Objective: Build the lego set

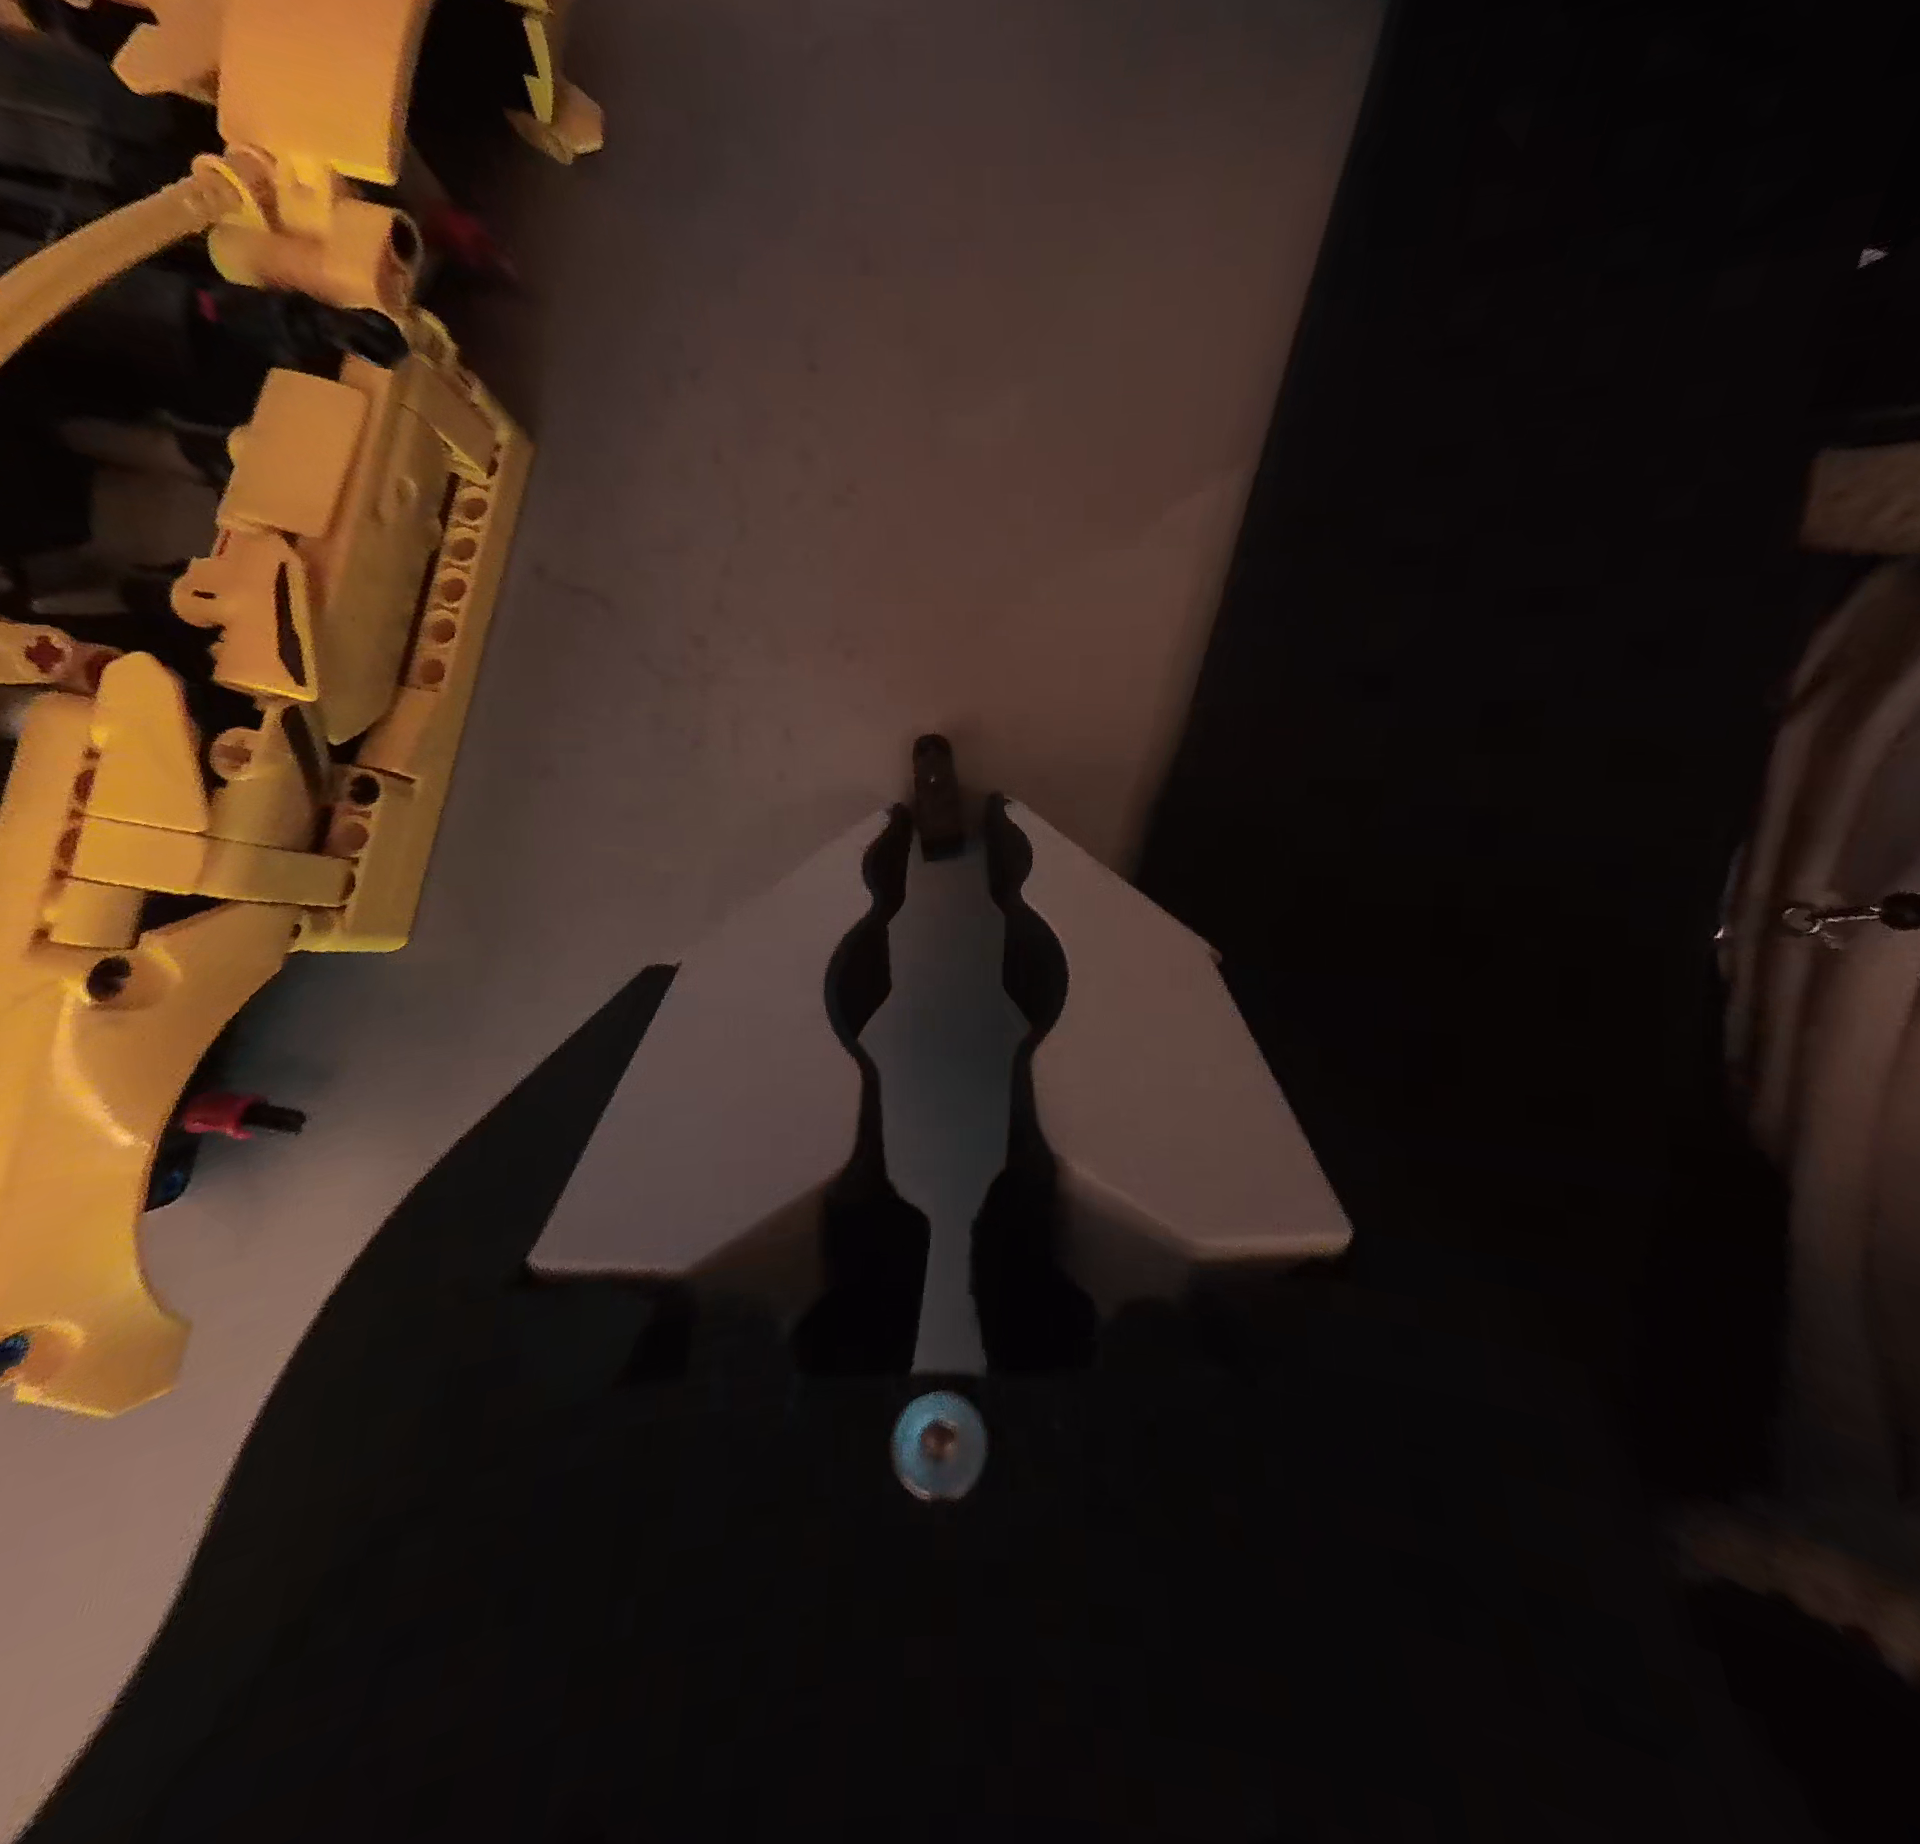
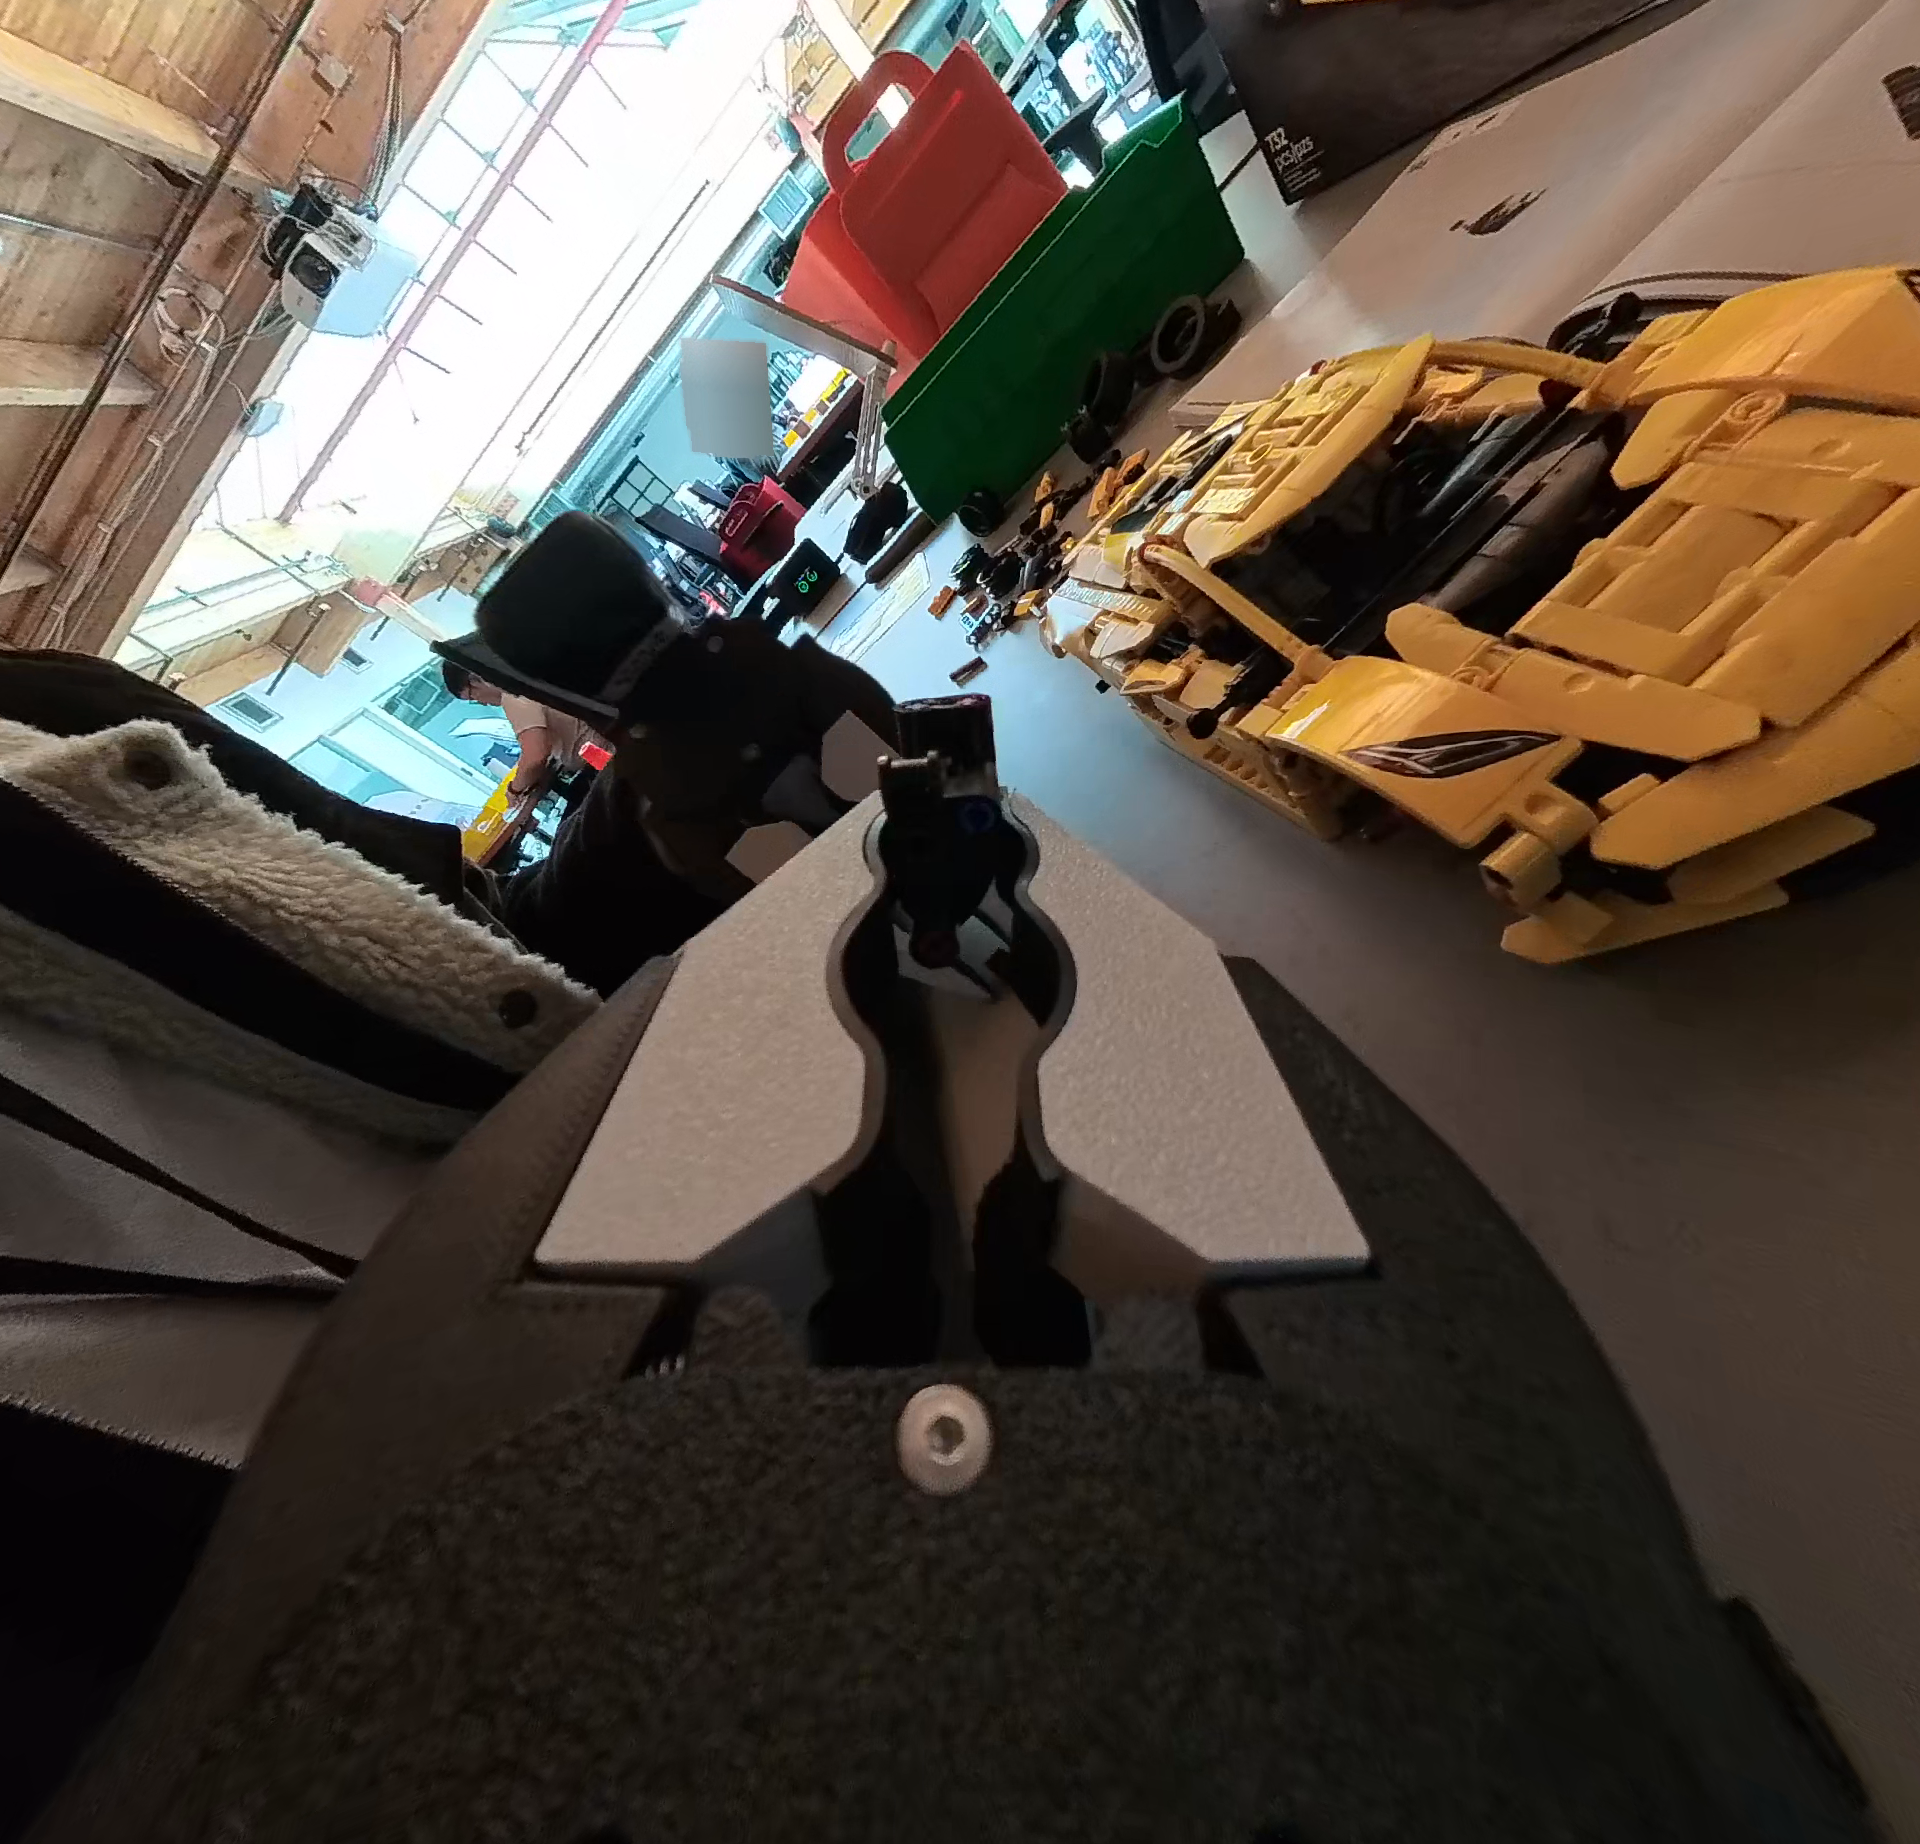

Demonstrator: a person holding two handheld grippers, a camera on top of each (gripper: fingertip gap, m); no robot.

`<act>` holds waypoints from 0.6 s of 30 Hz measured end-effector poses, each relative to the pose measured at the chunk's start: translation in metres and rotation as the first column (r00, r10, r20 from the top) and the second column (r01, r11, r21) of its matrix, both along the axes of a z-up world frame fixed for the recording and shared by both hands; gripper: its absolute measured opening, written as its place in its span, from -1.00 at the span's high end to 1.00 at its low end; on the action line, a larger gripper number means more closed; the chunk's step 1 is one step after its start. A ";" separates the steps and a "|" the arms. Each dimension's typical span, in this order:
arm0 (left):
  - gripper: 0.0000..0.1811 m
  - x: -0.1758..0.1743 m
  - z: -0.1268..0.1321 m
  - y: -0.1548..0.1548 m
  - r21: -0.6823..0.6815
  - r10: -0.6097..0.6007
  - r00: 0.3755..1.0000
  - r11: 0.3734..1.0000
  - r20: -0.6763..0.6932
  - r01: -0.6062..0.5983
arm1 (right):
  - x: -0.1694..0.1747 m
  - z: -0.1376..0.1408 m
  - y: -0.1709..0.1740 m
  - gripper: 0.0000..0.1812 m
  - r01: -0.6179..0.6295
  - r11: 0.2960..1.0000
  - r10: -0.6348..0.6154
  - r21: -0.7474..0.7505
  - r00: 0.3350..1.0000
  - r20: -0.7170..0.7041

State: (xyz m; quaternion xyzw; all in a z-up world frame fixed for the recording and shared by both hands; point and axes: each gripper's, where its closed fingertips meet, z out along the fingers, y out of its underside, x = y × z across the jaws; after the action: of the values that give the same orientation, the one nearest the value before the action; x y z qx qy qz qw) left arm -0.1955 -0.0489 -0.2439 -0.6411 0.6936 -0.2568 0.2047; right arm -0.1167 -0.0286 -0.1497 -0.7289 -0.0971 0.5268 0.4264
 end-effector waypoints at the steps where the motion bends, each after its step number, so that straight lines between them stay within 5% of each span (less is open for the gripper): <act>1: 0.86 0.000 0.000 0.001 0.002 0.000 1.000 1.000 0.000 0.000 | 0.000 0.000 0.000 0.85 0.000 1.000 0.000 -0.001 1.000 -0.003; 18: 0.89 -0.003 0.003 0.007 -0.155 0.197 0.980 0.969 0.017 -0.192 | -0.001 -0.003 0.001 0.85 -0.008 1.000 0.008 -0.027 1.000 -0.010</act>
State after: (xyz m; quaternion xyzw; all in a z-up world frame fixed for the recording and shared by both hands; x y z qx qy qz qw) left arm -0.1983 -0.0423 -0.2410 -0.7155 0.6025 -0.2982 0.1902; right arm -0.1175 -0.0280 -0.1531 -0.7314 -0.0907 0.5335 0.4150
